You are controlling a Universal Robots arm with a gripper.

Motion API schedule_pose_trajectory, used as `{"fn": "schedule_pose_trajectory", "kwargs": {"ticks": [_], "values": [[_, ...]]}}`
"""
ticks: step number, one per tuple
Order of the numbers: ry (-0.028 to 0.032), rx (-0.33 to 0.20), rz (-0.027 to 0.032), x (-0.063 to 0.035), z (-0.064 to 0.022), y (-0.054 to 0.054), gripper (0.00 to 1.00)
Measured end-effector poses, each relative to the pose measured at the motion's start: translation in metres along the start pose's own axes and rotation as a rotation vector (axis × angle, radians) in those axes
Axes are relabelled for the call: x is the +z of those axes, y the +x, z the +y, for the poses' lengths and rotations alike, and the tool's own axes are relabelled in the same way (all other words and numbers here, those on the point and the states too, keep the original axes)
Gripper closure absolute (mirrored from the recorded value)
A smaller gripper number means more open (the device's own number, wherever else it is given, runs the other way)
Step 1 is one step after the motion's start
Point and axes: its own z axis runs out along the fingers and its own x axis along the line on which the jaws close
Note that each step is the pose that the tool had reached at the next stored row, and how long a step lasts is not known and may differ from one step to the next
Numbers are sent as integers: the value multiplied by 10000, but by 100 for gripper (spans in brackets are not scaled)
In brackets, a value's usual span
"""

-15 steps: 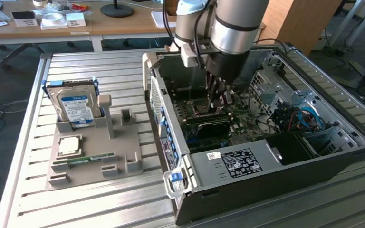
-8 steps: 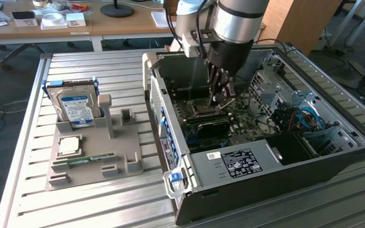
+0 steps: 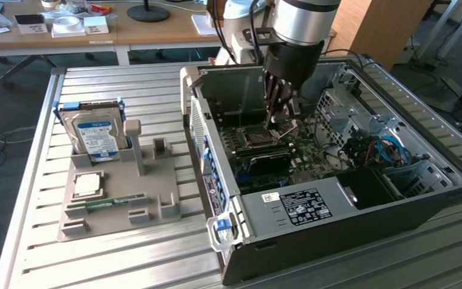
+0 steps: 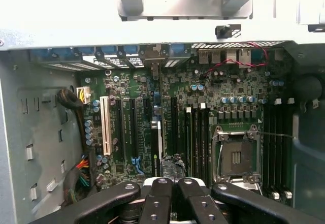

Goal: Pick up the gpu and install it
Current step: 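Press down on the gpu until it lock into place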

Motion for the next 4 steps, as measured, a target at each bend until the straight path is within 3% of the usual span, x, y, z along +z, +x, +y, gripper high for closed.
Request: {"fn": "schedule_pose_trajectory", "kwargs": {"ticks": [4], "values": [[-1,0,2,-1,0,0,89]]}}
